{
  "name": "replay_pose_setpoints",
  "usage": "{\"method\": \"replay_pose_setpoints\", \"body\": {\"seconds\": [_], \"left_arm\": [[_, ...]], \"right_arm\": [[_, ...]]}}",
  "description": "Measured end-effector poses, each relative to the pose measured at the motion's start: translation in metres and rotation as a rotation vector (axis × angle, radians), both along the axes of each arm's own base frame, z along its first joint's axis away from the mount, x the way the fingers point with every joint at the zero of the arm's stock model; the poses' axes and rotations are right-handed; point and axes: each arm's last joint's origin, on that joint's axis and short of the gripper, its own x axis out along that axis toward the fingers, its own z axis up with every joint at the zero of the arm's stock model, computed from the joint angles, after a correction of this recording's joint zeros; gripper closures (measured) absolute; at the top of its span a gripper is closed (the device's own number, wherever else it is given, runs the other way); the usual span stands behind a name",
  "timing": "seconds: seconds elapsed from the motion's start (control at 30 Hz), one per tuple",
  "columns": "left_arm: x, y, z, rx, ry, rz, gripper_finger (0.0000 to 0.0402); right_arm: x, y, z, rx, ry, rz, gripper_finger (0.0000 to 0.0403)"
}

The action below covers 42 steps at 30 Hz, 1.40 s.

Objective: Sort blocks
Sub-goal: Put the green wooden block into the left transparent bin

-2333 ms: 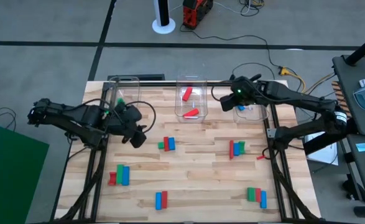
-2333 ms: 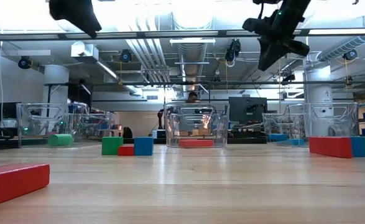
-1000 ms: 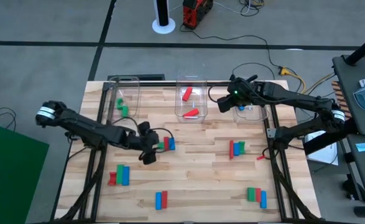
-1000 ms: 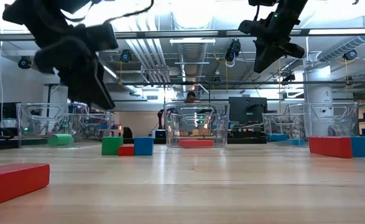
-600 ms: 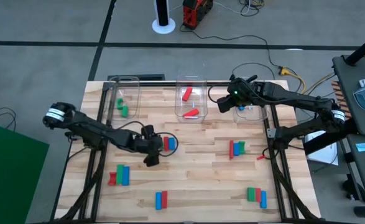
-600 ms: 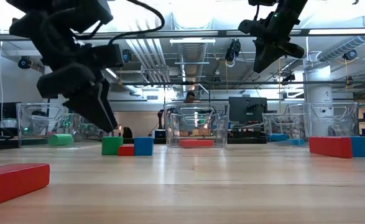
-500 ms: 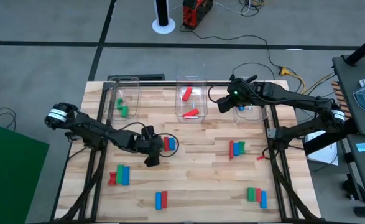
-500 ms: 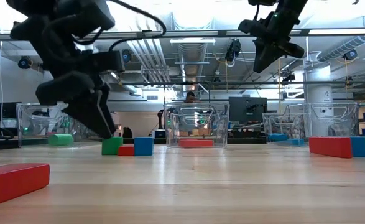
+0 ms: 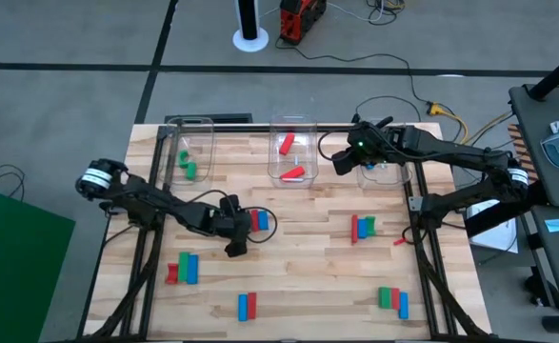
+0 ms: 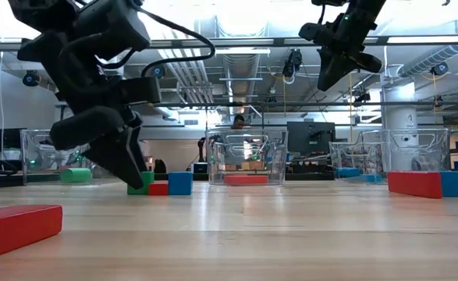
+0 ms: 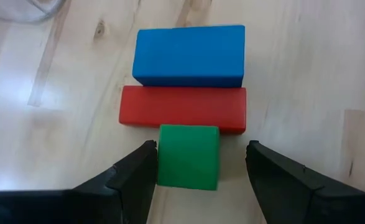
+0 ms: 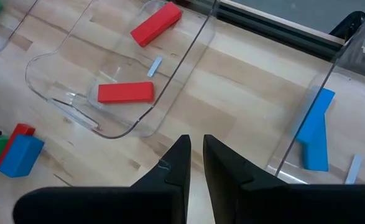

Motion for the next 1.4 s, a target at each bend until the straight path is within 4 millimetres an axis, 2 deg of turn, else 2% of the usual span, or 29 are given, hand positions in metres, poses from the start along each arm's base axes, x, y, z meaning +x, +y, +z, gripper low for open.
{"method": "replay_pose_setpoints", "body": {"seconds": [0.33,0.67,0.8,1.0,1.13,1.3,1.4], "left_arm": [[0.002,-0.001,-0.009,-0.031,0.026,0.01,0.0228],[0.001,-0.001,-0.006,-0.059,0.021,0.007,0.0283],[-0.003,-0.001,0.001,-0.102,0.033,-0.004,0.029],[-0.014,0.001,0.032,-0.115,0.039,0.002,0.0286],[-0.02,0.006,0.064,-0.152,0.008,0.077,0.0286],[-0.035,0.026,0.098,-0.146,-0.013,0.348,0.0286],[-0.049,0.044,0.111,-0.162,-0.011,0.556,0.0286]], "right_arm": [[0.0,0.0,0.0,0.004,0.0,0.001,0.0369],[0.0,0.0,-0.001,0.008,-0.002,-0.005,0.0369],[0.0,0.0,-0.001,0.008,-0.002,-0.005,0.0369],[0.0,0.0,-0.001,0.007,-0.002,-0.005,0.0369],[0.0,0.0,-0.001,0.007,-0.002,-0.005,0.0369],[0.0,0.0,-0.001,0.006,-0.004,-0.005,0.0369],[0.0,0.0,-0.001,0.005,-0.006,-0.004,0.0369]]}}
